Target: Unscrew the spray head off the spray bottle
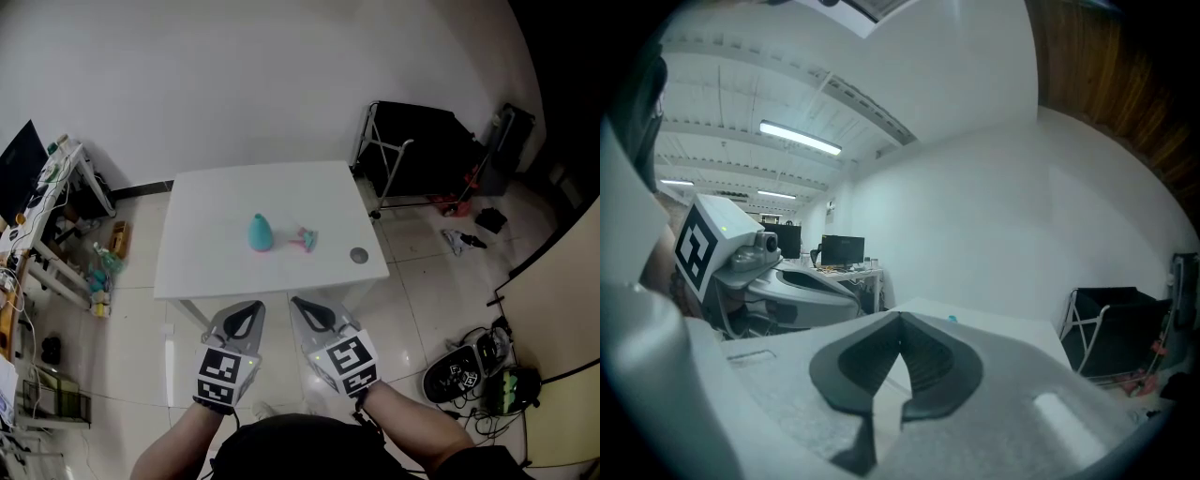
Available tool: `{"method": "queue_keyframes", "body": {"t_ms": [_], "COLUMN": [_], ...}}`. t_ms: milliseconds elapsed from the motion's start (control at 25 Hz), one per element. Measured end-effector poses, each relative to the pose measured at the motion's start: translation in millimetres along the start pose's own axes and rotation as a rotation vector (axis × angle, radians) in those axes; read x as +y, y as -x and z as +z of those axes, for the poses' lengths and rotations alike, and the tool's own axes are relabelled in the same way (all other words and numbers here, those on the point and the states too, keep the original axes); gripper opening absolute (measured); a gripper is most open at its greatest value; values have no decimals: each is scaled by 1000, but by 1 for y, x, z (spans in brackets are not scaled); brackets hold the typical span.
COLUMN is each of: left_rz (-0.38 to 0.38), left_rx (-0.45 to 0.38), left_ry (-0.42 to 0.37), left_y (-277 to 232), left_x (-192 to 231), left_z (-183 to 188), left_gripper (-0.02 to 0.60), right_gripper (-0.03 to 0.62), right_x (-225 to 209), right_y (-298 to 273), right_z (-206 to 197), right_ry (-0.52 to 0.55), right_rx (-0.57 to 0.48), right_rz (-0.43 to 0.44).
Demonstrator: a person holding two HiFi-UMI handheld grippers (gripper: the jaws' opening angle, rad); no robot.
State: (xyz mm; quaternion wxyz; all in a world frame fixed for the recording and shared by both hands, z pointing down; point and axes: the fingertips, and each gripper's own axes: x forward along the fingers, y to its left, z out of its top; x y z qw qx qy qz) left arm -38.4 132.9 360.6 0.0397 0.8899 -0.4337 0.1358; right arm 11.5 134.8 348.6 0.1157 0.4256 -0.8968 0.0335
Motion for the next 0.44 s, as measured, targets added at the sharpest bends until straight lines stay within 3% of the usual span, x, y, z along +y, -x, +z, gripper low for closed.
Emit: {"method": "queue_keyframes", "body": {"t_ms": [440], "left_rz": [1], "left_rx": [1], "left_ry": [-3], "left_y": [4], "left_x": [1], "left_z": [-2], "left_gripper": [17], "right_gripper": [-8], "right_x": [2], "right_y": [1], "right_z": [1], "right_ry": [5], "right_rx": [1], "right_rz": [-4]}}
